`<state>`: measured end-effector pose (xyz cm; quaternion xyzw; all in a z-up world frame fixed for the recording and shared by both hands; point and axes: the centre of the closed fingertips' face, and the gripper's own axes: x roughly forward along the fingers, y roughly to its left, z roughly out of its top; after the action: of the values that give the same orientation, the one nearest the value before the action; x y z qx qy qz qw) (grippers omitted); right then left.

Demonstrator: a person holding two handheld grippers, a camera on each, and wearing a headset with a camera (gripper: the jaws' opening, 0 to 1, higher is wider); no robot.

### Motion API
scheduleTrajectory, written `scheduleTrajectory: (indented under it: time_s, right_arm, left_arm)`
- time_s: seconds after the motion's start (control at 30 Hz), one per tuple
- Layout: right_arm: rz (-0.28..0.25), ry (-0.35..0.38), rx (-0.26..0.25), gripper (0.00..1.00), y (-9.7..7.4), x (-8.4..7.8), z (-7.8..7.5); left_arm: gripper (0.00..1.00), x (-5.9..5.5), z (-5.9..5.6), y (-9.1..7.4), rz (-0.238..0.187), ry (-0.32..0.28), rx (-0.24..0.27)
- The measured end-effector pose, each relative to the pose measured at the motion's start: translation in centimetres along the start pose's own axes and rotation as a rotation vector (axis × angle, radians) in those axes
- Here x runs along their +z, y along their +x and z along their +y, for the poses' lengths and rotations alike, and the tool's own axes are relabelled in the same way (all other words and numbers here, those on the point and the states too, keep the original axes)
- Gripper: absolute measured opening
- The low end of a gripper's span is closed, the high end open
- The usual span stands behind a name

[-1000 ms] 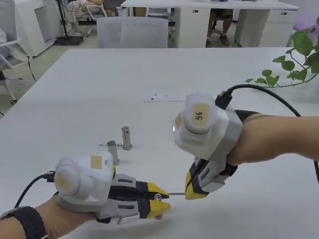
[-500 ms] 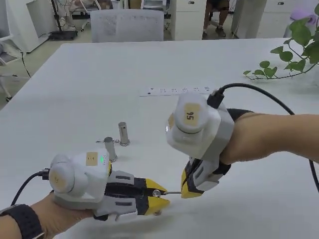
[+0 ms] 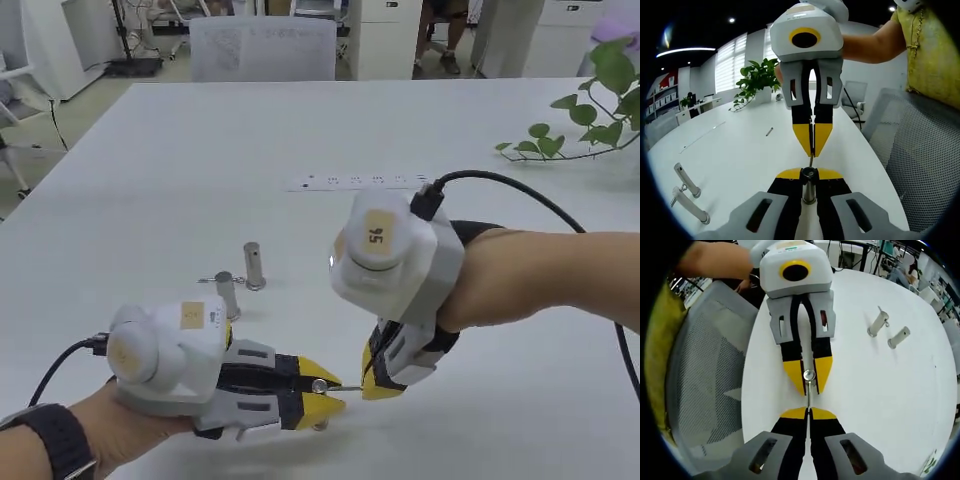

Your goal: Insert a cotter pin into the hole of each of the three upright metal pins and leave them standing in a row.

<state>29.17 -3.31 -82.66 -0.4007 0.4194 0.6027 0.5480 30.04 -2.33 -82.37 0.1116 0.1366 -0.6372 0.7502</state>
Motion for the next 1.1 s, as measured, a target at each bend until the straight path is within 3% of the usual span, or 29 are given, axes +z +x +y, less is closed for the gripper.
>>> scheduleTrajectory:
  time_s: [1.1]
  right_arm:
    - [0.028,-0.024,0.025,0.01,0.01,0.83,-0.05]
  left_arm:
    - [0.07,0.24,-0.07,-0.03,0.000,0.015,0.002]
